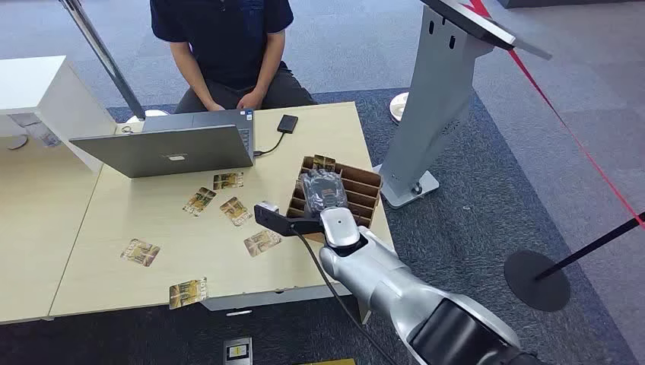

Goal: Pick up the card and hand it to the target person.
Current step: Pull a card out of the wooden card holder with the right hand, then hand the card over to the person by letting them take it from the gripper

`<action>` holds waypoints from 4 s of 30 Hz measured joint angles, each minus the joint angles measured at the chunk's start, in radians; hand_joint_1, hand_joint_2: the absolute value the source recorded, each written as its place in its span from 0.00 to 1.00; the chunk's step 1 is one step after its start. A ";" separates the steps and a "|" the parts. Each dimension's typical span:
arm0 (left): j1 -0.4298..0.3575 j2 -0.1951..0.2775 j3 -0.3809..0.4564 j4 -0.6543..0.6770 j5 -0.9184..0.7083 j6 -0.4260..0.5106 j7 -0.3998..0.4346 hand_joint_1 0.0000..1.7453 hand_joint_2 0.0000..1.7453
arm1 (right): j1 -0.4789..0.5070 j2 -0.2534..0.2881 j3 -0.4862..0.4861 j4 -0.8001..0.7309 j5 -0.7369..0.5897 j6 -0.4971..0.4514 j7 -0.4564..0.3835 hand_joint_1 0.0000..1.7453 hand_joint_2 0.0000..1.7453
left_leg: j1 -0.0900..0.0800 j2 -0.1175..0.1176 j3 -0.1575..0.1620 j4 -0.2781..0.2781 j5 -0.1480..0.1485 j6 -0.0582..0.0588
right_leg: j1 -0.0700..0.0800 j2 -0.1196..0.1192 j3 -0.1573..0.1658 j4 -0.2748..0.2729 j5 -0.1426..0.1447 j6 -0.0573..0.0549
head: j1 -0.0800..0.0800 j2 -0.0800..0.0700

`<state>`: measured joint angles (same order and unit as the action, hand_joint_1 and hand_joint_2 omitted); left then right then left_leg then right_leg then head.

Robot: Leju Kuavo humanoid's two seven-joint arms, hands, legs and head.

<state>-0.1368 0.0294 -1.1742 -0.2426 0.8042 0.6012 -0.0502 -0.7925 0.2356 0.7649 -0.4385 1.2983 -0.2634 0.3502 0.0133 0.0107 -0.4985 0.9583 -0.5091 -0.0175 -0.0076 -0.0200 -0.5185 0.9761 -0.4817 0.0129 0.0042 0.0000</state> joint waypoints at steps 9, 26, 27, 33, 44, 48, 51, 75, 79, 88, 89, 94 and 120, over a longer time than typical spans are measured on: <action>0.000 0.000 0.000 0.000 0.004 0.000 -0.006 0.00 0.00 | -0.003 0.008 0.000 0.003 -0.006 -0.007 -0.002 0.76 1.00 | 0.000 0.000 0.000 0.000 0.000 0.000 | 0.000 0.000 0.000 0.000 0.000 0.000 | 0.000 0.000; 0.001 0.000 0.000 0.000 0.010 0.003 0.004 0.00 0.00 | 0.000 0.024 0.000 0.004 -0.014 0.002 -0.035 0.76 1.00 | 0.000 0.000 0.001 0.000 0.000 0.000 | 0.000 0.000 0.000 0.000 0.000 0.000 | 0.000 0.000; 0.001 0.000 0.000 0.000 0.010 0.003 0.004 0.00 0.00 | 0.000 0.026 0.000 0.004 -0.015 0.005 -0.041 0.76 1.00 | 0.000 0.000 0.001 0.000 0.000 0.000 | 0.000 0.000 0.000 0.000 0.000 0.000 | 0.000 0.000; 0.001 0.000 0.000 0.000 0.014 0.003 0.003 0.00 0.00 | -0.001 0.040 0.000 -0.010 -0.022 0.027 -0.071 0.77 1.00 | 0.000 0.000 0.000 0.000 0.000 0.000 | 0.000 0.000 0.000 0.000 0.000 0.000 | 0.000 0.000; 0.002 0.000 0.001 0.000 0.021 0.003 -0.001 0.00 0.00 | -0.023 0.038 -0.001 -0.089 -0.084 0.114 -0.080 0.78 1.00 | 0.000 0.000 0.000 0.000 0.000 0.000 | 0.000 0.000 0.000 0.000 0.000 0.000 | 0.000 0.000; 0.002 0.000 0.001 0.000 0.021 0.002 -0.001 0.00 0.00 | -0.028 0.025 -0.002 -0.133 -0.127 0.175 -0.078 0.79 1.00 | 0.000 0.000 0.000 0.000 0.000 0.000 | 0.000 0.000 0.000 0.000 0.000 0.000 | 0.000 0.000; 0.003 0.000 0.001 0.000 0.021 0.002 -0.001 0.00 0.00 | -0.029 0.014 -0.002 -0.165 -0.142 0.200 -0.075 0.80 1.00 | 0.000 0.000 0.000 0.000 0.000 0.000 | 0.000 0.000 0.000 0.000 0.000 0.000 | 0.000 0.000; 0.004 0.003 0.002 0.002 0.023 0.000 -0.008 0.00 0.00 | 0.005 -0.099 -0.030 -0.598 -0.458 0.326 -0.062 0.88 1.00 | 0.000 0.000 0.000 0.000 0.000 0.000 | 0.000 0.000 -0.001 0.000 0.000 0.000 | 0.000 0.000; 0.004 0.003 0.002 0.002 0.019 0.000 -0.012 0.00 0.00 | 0.004 -0.101 -0.034 -0.602 -0.511 0.314 -0.082 0.90 1.00 | 0.000 0.000 0.000 0.000 0.000 0.000 | 0.000 0.000 0.000 0.000 0.000 0.000 | 0.000 0.000; -0.002 0.003 0.002 0.002 -0.011 -0.010 -0.009 0.00 0.00 | -0.043 -0.092 -0.034 -0.502 -0.549 0.272 -0.107 0.89 1.00 | 0.000 0.000 -0.001 0.000 0.000 0.000 | 0.000 0.000 -0.001 0.000 0.000 0.000 | 0.000 0.000; -0.004 0.003 0.002 0.002 -0.015 -0.013 -0.008 0.00 0.00 | -0.051 -0.090 -0.034 -0.483 -0.550 0.267 -0.109 0.88 1.00 | 0.000 0.000 -0.001 0.000 0.000 0.000 | 0.000 0.000 -0.001 0.000 0.000 0.000 | 0.000 0.000; -0.013 0.002 0.001 0.002 -0.036 -0.026 0.003 0.00 0.00 | -0.084 -0.073 -0.034 -0.383 -0.572 0.243 -0.125 0.87 1.00 | 0.000 0.000 -0.001 0.000 0.000 0.000 | 0.000 0.000 -0.001 0.000 0.000 0.000 | 0.000 0.000; -0.026 -0.008 -0.003 0.002 -0.068 -0.031 0.034 0.00 0.00 | -0.094 0.061 -0.145 -0.043 -1.059 0.210 -0.352 0.00 1.00 | 0.000 0.000 -0.001 0.000 0.000 0.000 | 0.000 0.000 -0.001 0.000 0.000 0.000 | 0.000 0.000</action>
<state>-0.1625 0.0209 -1.1768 -0.2411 0.7360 0.5705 -0.0165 -0.8865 0.2968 0.6200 -0.4820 0.2395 -0.0532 -0.0015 0.0134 0.0109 -0.4993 0.9584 -0.5091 -0.0175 -0.0075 -0.0199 -0.5194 0.9762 -0.4816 0.0128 0.0042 0.0000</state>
